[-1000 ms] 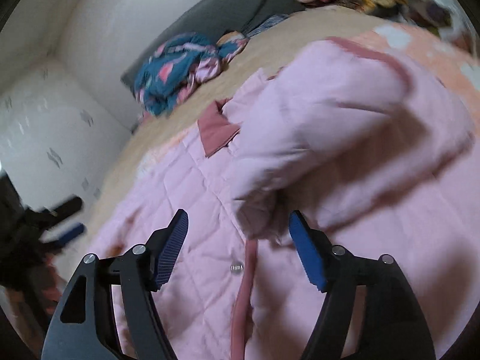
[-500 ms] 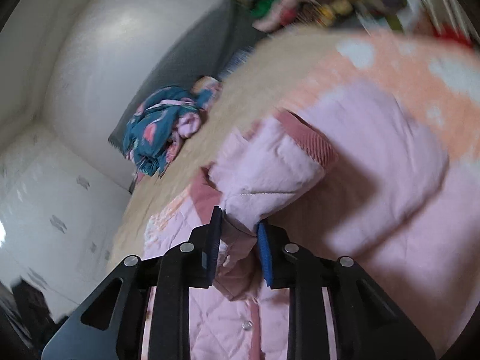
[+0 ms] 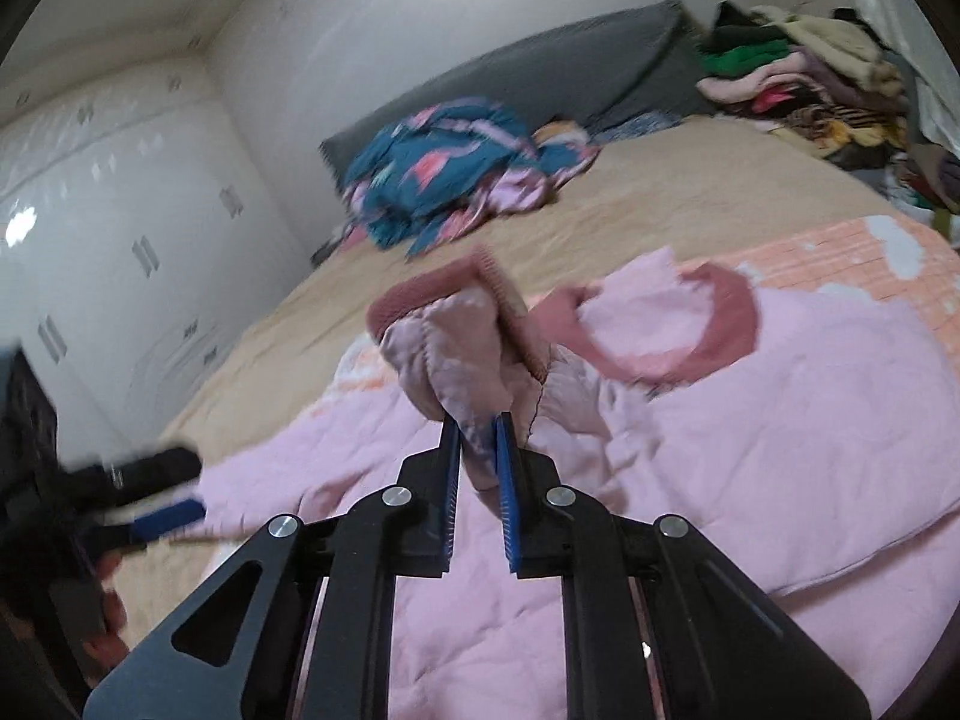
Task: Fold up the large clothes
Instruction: 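Lower the folded side onto the jacket and open the right tool, then move the left tool toward the jacket's other sleeve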
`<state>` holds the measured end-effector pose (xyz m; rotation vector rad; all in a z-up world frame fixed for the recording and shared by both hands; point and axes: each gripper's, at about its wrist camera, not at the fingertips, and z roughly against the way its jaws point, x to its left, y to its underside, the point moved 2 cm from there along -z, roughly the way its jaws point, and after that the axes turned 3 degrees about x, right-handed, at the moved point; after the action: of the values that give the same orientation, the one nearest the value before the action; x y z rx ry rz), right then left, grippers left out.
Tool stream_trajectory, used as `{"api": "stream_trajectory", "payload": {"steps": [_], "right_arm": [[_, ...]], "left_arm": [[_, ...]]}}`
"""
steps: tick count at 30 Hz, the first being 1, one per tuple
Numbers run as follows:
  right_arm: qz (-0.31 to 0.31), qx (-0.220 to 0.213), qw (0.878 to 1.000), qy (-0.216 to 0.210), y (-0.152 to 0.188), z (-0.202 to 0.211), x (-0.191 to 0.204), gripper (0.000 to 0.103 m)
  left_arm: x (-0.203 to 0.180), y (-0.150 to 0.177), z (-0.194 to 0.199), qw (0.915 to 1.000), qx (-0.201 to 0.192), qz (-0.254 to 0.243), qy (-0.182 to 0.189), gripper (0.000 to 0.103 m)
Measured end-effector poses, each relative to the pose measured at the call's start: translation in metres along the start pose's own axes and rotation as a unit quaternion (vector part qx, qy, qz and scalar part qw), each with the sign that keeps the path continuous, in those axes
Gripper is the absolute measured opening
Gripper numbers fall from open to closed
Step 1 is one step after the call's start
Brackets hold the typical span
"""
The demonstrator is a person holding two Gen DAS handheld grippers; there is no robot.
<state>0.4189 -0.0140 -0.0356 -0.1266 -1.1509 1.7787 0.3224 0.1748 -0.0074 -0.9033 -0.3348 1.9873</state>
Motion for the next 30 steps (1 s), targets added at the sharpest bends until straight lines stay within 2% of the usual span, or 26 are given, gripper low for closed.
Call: {"api": "stream_trajectory", "payload": {"steps": [3, 6, 8, 9, 12, 17, 20, 22, 24, 30], "right_arm": [[0.037, 0.035, 0.999, -0.001, 0.017, -0.018, 0.014, 0.016], [0.046, 0.063, 0.997, -0.019, 0.031, -0.032, 0.024, 0.021], [0.041, 0.07, 0.995, -0.052, 0.038, -0.034, 0.028, 0.028], [0.042, 0.072, 0.995, -0.052, 0.041, -0.032, 0.029, 0.033], [0.049, 0.069, 0.995, -0.044, 0.042, -0.02, 0.024, 0.033], [0.039, 0.044, 0.998, 0.02, 0.03, 0.012, -0.017, 0.033], [0.026, 0.039, 0.996, 0.074, 0.025, 0.028, -0.054, 0.037], [0.015, 0.034, 0.994, 0.101, 0.022, 0.039, -0.077, 0.045], [0.004, 0.03, 0.989, 0.143, 0.022, 0.053, -0.105, 0.048], [-0.032, 0.033, 0.977, 0.208, 0.023, 0.071, -0.167, 0.05]], "left_arm": [[0.006, -0.001, 0.001, 0.9998, -0.008, 0.017, 0.012, 0.094], [0.009, -0.002, -0.001, 0.9996, -0.011, 0.02, 0.015, 0.094], [0.013, -0.001, -0.007, 0.9995, -0.006, 0.026, 0.014, 0.094], [0.014, -0.001, -0.01, 0.9994, -0.002, 0.03, 0.016, 0.094], [0.018, 0.004, -0.026, 0.9988, 0.018, 0.039, 0.022, 0.094], [0.023, 0.021, -0.06, 0.9964, 0.057, 0.052, 0.034, 0.094], [0.02, 0.029, -0.074, 0.9958, 0.071, 0.045, 0.036, 0.094], [0.016, 0.033, -0.082, 0.9961, 0.075, 0.035, 0.031, 0.094], [0.013, 0.035, -0.084, 0.9972, 0.068, 0.025, 0.018, 0.094], [-0.022, 0.04, -0.079, 0.9964, 0.035, -0.07, -0.033, 0.094]]}}
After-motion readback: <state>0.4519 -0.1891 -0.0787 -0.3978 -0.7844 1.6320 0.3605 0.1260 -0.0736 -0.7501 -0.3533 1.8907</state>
